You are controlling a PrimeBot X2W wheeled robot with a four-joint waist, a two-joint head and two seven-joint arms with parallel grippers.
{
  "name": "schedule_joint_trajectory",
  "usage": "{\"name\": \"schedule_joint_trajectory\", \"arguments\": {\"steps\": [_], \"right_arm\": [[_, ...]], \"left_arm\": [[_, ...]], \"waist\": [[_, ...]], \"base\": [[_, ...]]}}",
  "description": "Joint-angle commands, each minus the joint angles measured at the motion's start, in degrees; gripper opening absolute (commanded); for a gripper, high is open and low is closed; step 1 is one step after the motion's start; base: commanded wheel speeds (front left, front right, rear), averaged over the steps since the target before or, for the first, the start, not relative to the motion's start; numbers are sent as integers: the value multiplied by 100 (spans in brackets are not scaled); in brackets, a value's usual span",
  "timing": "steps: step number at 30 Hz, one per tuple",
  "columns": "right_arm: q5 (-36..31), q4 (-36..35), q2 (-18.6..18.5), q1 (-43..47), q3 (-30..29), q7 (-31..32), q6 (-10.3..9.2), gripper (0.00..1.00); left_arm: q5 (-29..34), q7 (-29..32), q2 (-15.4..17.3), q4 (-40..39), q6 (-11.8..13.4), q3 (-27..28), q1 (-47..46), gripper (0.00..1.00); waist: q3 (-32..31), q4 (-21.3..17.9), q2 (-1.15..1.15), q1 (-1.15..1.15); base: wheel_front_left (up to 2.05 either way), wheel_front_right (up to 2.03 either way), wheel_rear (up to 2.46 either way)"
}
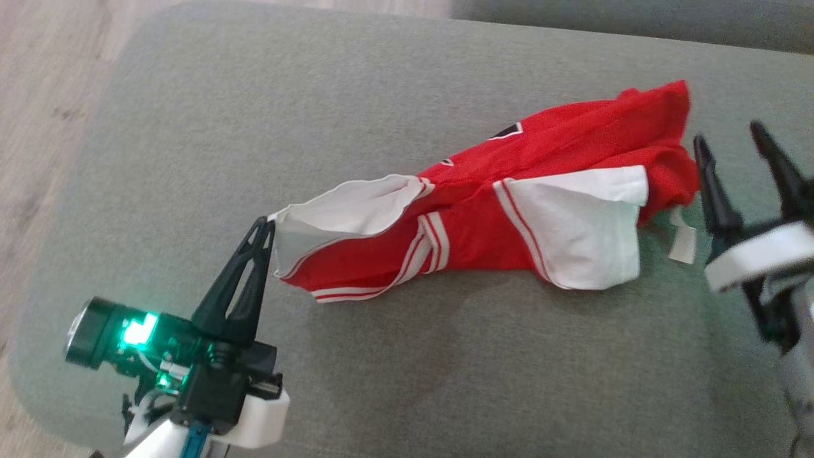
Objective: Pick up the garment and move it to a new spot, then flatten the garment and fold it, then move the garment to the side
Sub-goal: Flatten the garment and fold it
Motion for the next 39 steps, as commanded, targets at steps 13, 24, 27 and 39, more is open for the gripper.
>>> {"name": "schedule_joint_trajectory", "arguments": {"steps": [13, 24, 27, 39], "right_arm": [[2037, 1155, -1460, -1515, 1835, 862, -4, 100], [3527, 1534, -1803, -2236, 2538, 1327, -4, 100], [3635, 1657, -2005, -2517, 2838, 1547, -4, 100], [3810, 2286, -2157, -3045, 3518, 2437, -4, 43]], "left_arm": [[-64, -204, -78, 26, -99, 85, -383, 0], [-50, -264, -168, 146, -172, -12, -545, 0], [-58, -292, -214, 177, -194, -44, -599, 0], [-106, -409, -434, 388, -288, -152, -788, 0]], "waist": [[300, 610, 0, 0], [521, 748, 0, 0], [613, 850, 0, 0], [804, 1223, 0, 0]], "base": [[0, 0, 0], [0, 0, 0], [0, 0, 0], [0, 0, 0]]}}
